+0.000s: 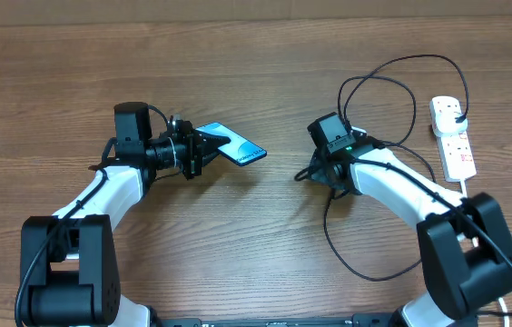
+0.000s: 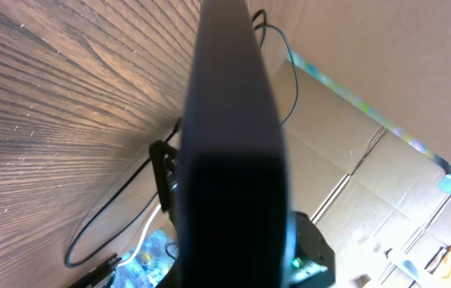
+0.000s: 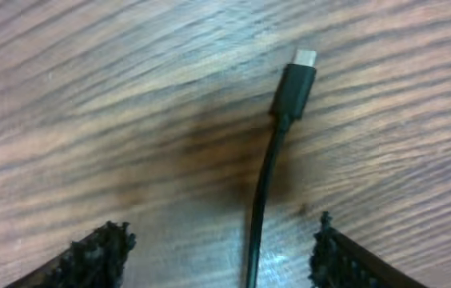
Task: Plug charger to phone and switch on socket
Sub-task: 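Grasp the black USB-C cable near its plug with the right gripper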
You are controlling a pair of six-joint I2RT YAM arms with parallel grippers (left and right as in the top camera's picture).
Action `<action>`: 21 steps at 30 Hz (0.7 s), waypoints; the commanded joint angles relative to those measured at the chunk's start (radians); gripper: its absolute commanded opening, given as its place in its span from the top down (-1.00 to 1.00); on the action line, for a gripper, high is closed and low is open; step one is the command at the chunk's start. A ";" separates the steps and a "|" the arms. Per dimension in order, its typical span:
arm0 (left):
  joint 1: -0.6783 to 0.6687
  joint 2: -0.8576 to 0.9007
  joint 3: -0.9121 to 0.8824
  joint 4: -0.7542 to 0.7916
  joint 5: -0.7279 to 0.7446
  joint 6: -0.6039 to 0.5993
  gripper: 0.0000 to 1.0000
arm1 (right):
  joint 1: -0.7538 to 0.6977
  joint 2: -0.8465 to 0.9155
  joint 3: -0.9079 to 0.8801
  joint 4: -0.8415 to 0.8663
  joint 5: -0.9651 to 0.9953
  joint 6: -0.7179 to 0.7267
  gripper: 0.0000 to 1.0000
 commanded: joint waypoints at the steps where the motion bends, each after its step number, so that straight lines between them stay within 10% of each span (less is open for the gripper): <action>1: -0.002 0.000 0.031 0.004 0.043 0.023 0.88 | -0.001 0.058 0.000 0.030 0.040 0.086 -0.33; 21: -0.002 0.000 0.031 0.004 0.050 0.030 0.90 | -0.027 0.080 -0.001 0.055 0.054 0.103 0.62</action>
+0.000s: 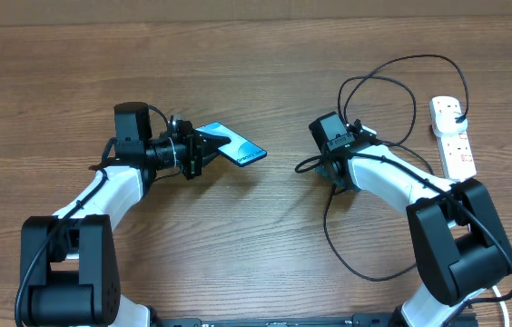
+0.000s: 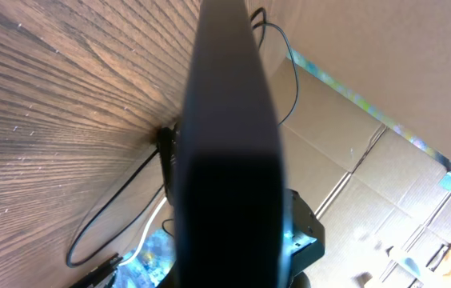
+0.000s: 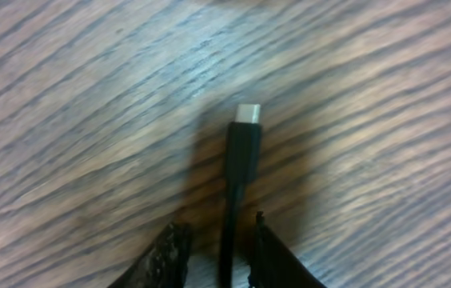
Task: Plug charger to phone and switch on socket
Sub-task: 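Grasp the black USB-C cable near its plug with the right gripper, then bring the cable plug up under the phone's bottom port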
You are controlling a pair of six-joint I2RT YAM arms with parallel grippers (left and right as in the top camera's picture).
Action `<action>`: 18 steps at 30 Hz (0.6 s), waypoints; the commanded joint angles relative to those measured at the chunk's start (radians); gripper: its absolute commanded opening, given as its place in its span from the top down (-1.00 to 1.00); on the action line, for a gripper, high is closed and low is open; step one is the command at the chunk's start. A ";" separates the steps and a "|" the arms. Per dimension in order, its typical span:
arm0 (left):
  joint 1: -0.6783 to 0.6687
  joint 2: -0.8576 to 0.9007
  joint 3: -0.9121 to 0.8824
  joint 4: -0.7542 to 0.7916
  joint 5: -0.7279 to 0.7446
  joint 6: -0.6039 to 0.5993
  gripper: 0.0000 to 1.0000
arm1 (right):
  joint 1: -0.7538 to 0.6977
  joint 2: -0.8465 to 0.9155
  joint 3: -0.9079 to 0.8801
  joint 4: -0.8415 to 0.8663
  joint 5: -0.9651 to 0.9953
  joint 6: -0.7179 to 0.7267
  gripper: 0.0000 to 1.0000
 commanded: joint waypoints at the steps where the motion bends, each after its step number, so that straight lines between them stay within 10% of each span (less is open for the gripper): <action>1: -0.002 0.000 0.031 0.004 0.045 0.023 0.90 | -0.002 0.020 -0.002 -0.007 -0.048 -0.011 0.66; 12: 0.001 0.000 0.031 0.020 0.112 0.106 0.92 | -0.003 -0.008 0.097 -0.092 -0.227 -0.185 0.92; 18: 0.004 0.009 0.078 0.237 0.206 0.116 0.92 | -0.004 -0.326 0.174 -0.293 -0.396 -0.354 0.92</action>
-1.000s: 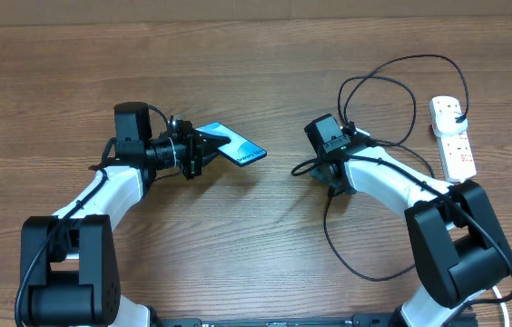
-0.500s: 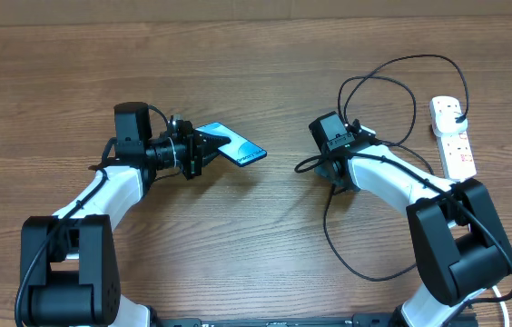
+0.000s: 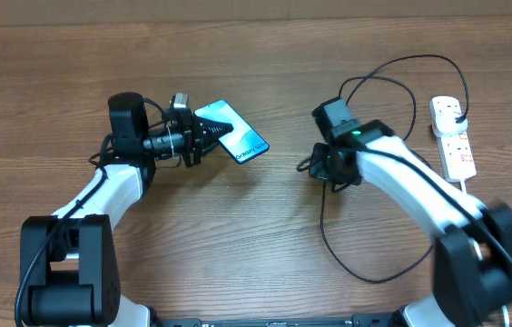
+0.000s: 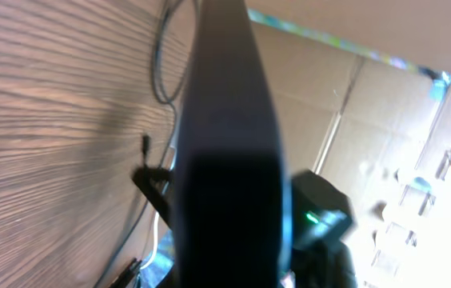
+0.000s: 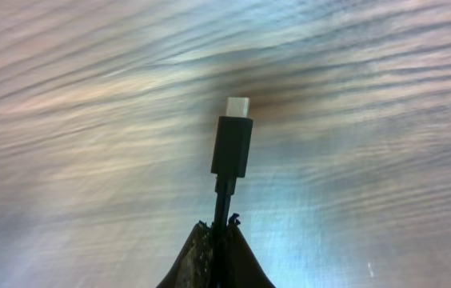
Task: Plug charger to phone and switch on socket
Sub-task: 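Bring the cable plug up under the phone's bottom port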
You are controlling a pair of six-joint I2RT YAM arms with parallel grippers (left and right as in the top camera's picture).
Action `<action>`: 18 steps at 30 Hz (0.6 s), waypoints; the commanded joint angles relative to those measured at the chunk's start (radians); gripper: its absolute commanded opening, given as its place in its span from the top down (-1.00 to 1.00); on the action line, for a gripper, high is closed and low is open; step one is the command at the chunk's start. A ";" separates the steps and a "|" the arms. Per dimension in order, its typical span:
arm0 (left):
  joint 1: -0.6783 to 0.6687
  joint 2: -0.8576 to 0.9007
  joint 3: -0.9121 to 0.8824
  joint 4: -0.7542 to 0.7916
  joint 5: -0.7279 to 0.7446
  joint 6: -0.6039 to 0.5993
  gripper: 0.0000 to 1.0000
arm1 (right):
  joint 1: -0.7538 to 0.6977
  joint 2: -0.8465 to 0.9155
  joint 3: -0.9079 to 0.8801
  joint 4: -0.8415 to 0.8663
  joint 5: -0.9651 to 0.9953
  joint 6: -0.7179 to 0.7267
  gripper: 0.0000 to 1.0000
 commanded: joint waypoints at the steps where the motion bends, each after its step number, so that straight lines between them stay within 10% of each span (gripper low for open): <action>1: 0.002 0.020 0.088 0.021 0.096 0.044 0.92 | -0.004 -0.268 0.045 -0.070 -0.120 -0.113 0.92; 11: -0.105 0.285 0.341 0.096 0.369 0.027 0.92 | 0.071 -0.758 -0.137 -0.084 -0.357 -0.105 0.92; 18: -0.110 0.287 0.341 0.145 0.362 0.039 0.92 | 0.273 -0.669 -0.274 0.140 -0.225 -0.105 0.92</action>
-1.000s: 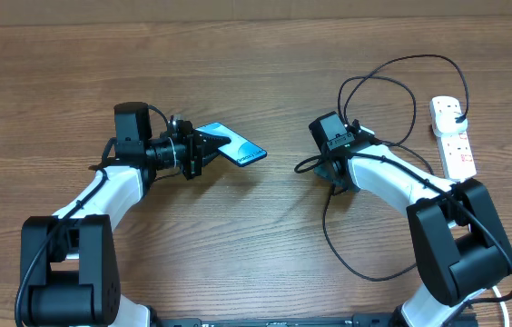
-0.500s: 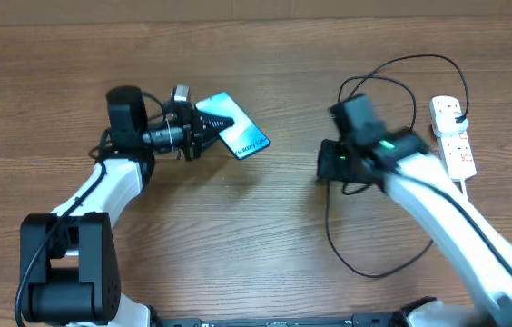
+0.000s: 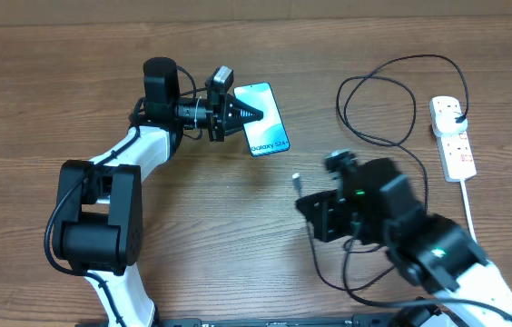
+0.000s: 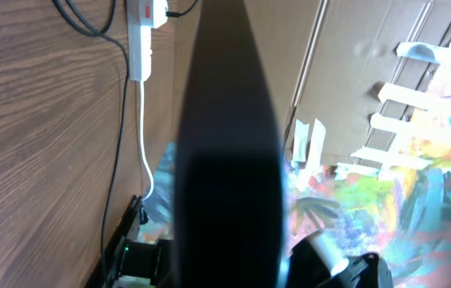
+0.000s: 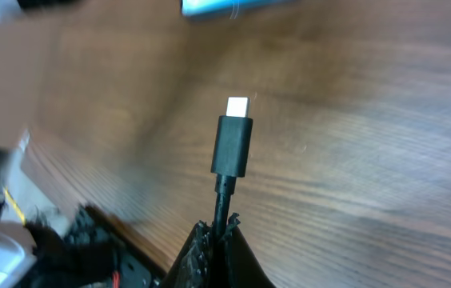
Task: Plug charger to phone and switch on socket
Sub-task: 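Bring the cable plug up under the phone's bottom port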
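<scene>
The phone (image 3: 267,118), its lit screen facing up, is held off the table at the back centre, and my left gripper (image 3: 242,116) is shut on its left end. In the left wrist view the phone (image 4: 227,144) is an edge-on dark slab that hides the fingers. My right gripper (image 5: 219,232) is shut on the black charger cable just behind its USB-C plug (image 5: 233,140), and the plug points away from it. From overhead the plug (image 3: 295,179) hangs above the table, in front and to the right of the phone. The white socket strip (image 3: 454,136) lies at the far right.
The black cable (image 3: 392,100) loops across the back right to the socket strip, and more of it trails under my right arm (image 3: 401,227). A white lead (image 3: 467,186) runs from the strip toward the front. The right arm is raised high.
My left gripper has carried the phone back and to the right and turned it. My right arm has risen and come forward, with the plug still in its grip and now well above the table.
At first my left gripper held the phone tilted at centre left, and my right gripper stood open over the plug lying on the table. Then the fingers were close around the cable, then shut on it. Now plug and phone are both in the air.
</scene>
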You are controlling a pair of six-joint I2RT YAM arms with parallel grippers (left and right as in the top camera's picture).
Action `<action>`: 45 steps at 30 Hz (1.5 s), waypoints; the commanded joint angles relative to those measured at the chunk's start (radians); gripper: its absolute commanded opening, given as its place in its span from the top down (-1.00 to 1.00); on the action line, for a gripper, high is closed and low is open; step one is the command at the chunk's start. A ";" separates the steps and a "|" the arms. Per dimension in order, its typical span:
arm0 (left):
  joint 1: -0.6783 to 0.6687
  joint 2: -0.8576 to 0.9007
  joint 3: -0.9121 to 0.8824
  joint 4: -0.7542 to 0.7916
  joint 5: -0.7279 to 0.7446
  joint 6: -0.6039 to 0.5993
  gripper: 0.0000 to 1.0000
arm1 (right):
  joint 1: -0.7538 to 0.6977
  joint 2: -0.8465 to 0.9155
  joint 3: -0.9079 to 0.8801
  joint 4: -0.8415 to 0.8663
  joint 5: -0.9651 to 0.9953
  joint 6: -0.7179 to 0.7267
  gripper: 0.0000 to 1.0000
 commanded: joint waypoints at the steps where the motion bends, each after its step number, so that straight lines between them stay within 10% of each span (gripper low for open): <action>1: 0.007 -0.003 0.034 0.030 0.055 0.029 0.92 | 0.060 0.073 -0.010 0.069 0.072 0.001 0.92; 45: 0.007 -0.003 0.034 0.121 0.058 -0.098 0.92 | 0.067 0.195 -0.006 0.311 0.121 -0.004 0.92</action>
